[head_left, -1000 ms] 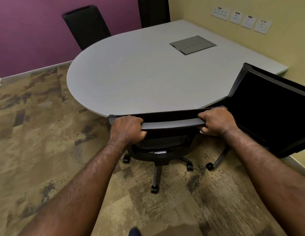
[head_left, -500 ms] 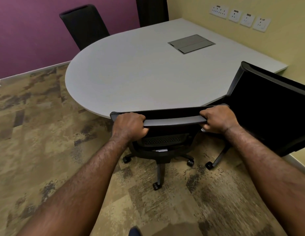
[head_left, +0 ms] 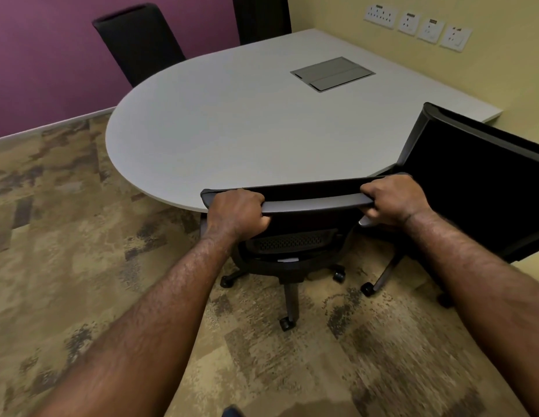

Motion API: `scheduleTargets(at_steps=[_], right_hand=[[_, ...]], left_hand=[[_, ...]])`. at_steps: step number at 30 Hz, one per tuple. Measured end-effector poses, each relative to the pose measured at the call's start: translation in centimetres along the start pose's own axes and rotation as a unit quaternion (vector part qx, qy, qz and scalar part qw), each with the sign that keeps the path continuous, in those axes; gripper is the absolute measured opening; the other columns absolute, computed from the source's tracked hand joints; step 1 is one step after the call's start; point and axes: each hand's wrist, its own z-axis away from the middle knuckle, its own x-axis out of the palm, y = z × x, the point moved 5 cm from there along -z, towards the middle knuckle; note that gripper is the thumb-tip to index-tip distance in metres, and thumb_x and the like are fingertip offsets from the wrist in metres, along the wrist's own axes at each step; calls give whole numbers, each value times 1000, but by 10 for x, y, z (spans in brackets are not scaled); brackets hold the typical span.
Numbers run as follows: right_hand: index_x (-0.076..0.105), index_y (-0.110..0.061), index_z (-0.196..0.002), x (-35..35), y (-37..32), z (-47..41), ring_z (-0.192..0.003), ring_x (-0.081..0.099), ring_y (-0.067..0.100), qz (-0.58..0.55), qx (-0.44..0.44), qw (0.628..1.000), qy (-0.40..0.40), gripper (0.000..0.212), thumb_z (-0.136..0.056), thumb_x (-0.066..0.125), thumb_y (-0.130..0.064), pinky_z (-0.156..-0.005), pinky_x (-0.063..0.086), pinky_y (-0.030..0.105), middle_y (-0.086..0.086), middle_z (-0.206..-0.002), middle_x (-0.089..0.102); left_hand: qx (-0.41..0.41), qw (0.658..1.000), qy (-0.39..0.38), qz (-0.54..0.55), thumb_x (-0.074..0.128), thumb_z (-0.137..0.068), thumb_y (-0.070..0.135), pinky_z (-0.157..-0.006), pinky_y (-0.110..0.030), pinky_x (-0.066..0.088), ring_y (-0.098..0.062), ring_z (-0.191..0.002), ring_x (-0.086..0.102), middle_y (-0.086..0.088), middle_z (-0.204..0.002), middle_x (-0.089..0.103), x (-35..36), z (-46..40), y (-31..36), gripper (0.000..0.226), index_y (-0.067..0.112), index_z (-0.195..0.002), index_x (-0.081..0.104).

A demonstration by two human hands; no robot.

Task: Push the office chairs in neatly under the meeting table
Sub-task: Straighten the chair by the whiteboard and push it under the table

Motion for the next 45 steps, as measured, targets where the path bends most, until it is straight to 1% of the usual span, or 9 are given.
scheduleTargets(at_steps=[5,11,14,18,23,31,36,40,45], right_hand=[[42,-25,-64,2,5,3,-68,64,29,1,8,1000,-5,30,-67,71,-34,-56,43,31,5,-71,67],[57,-22,-71,2,-10,14,-70,64,28,31,-8,999,5,22,-68,71,-38,-55,36,29,2,-73,67],[56,-21,-70,-1,-24,24,-65,62,27,24,-12,1000,15,20,-69,69,-37,-54,37,28,1,-69,65],[57,-19,-70,-3,-44,38,-59,61,26,10,-22,999,25,20,-67,68,-35,-52,46,29,0,-64,62],[58,-24,-66,-11,-75,51,-52,58,21,9,-25,999,45,21,-62,74,-37,-48,44,26,-6,-57,58],[53,-19,-61,-30,-143,47,-46,57,25,2,-48,997,58,27,-55,75,-33,-41,43,29,-1,-53,57],[56,-19,-68,-30,-168,23,-58,63,27,0,-37,999,30,22,-65,68,-37,-49,45,32,0,-63,64],[55,-21,-77,-22,-173,-2,-72,65,27,4,-35,999,-5,22,-73,60,-42,-56,38,31,-1,-75,66],[54,-21,-73,-18,-172,-31,-70,64,29,-7,-33,999,-4,20,-70,63,-39,-54,34,31,1,-72,65]], left_hand=[[-2,1000,-16,7,52,-71,44,-55,-30,32,-18,-61,43,12,-59,36,2,-2,6,17,28,-68,47],[-4,1000,-27,13,51,-71,44,-53,-29,31,-16,-60,44,13,-57,39,4,16,1,18,29,-65,45],[-4,1000,-21,2,52,-71,44,-52,-28,29,-15,-59,44,11,-61,47,3,29,-4,18,28,-66,46],[2,1000,-12,-9,51,-68,47,-51,-27,28,-15,-58,46,11,-60,44,0,54,-12,18,29,-66,46],[2,1000,-8,-28,53,-67,48,-49,-25,26,-13,-54,42,13,-57,39,-5,88,-26,19,30,-66,47],[3,998,-18,-54,62,-70,45,-52,-25,28,-13,-55,40,12,-59,39,-16,123,-78,18,27,-71,60],[0,997,-35,-63,62,-72,45,-53,-26,28,-12,-58,42,12,-62,44,-19,117,-113,17,28,-73,59],[-5,998,-34,-60,63,-71,46,-52,-26,28,-12,-57,42,13,-61,43,-15,102,-133,19,28,-71,58],[1,998,-17,-53,65,-68,43,-50,-25,27,-19,-58,57,7,-60,58,-13,82,-150,18,26,-67,61]])
